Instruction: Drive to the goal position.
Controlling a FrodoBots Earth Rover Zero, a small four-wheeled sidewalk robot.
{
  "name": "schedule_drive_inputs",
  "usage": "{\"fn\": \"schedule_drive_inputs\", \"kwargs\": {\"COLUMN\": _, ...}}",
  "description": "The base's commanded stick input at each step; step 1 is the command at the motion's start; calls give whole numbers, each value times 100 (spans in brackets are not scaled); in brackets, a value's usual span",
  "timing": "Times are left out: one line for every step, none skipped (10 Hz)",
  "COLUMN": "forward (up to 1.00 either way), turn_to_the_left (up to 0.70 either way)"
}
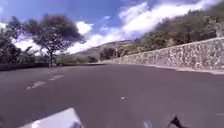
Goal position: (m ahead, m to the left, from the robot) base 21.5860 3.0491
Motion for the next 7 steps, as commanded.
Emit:
{"fn": "schedule_drive_inputs", "kwargs": {"forward": 70, "turn_to_the_left": 0}}
{"fn": "schedule_drive_inputs", "kwargs": {"forward": 70, "turn_to_the_left": 0}}
{"fn": "schedule_drive_inputs", "kwargs": {"forward": 70, "turn_to_the_left": 0}}
{"fn": "schedule_drive_inputs", "kwargs": {"forward": 70, "turn_to_the_left": 0}}
{"fn": "schedule_drive_inputs", "kwargs": {"forward": 70, "turn_to_the_left": 0}}
{"fn": "schedule_drive_inputs", "kwargs": {"forward": 70, "turn_to_the_left": 0}}
{"fn": "schedule_drive_inputs", "kwargs": {"forward": 70, "turn_to_the_left": 0}}
